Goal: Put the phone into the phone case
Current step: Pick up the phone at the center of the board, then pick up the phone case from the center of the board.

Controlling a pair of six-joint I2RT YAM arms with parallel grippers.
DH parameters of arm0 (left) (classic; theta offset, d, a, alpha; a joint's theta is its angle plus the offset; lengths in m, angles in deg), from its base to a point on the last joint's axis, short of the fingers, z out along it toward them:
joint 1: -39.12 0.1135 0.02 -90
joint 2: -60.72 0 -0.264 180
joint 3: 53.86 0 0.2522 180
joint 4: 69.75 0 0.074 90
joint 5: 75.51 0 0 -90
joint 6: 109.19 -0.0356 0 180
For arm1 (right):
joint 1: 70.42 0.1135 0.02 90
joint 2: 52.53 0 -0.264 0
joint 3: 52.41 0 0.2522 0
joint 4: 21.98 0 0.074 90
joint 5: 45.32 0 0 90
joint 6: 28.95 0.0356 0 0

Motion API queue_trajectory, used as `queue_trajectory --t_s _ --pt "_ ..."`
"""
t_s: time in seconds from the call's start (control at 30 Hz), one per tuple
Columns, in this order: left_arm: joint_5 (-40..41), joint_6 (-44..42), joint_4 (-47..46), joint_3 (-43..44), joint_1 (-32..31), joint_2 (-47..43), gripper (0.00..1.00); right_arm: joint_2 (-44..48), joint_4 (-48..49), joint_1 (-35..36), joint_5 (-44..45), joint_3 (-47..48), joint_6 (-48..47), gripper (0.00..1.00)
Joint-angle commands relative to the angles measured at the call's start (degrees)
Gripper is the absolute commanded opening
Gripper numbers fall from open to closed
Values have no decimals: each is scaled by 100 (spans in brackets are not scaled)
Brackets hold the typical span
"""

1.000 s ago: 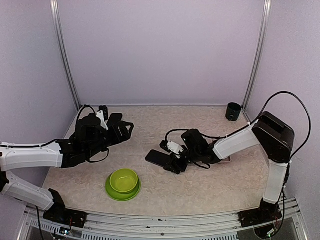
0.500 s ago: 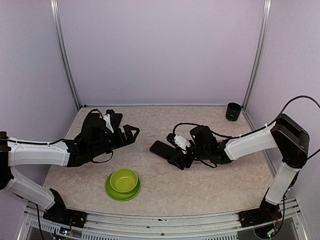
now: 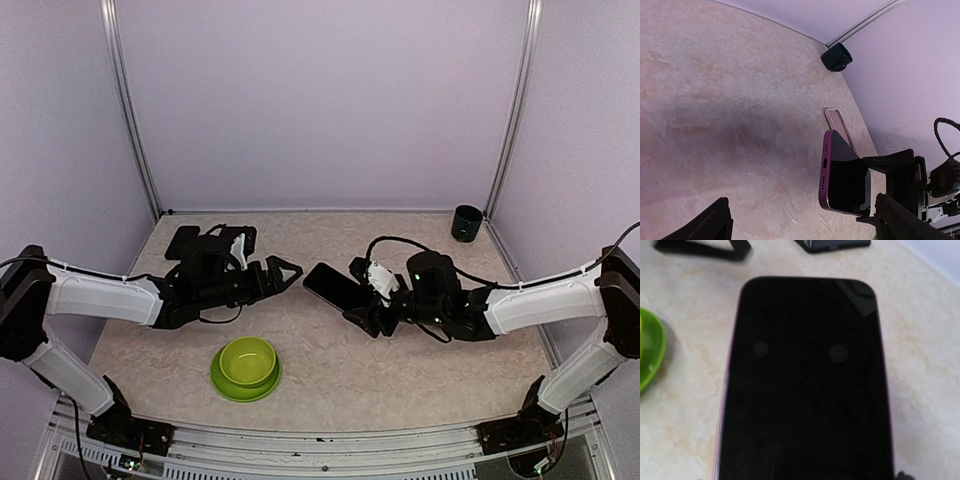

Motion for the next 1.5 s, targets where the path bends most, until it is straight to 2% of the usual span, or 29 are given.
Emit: queue_trajectory --t_s 0.0,0.47,0.9,1.47 --pt "-735 132 -418 286 43 270 95 289 411 261 420 -18 -171 47" --pt "-2204 262 -568 810 80 1022 90 309 447 739 933 -24 -513 47" --pt "-2909 337 -724 937 140 1382 78 193 441 898 966 -124 -818 48" --pt "-3406 422 -1055 884 203 1632 43 79 480 916 912 -139 -909 48"
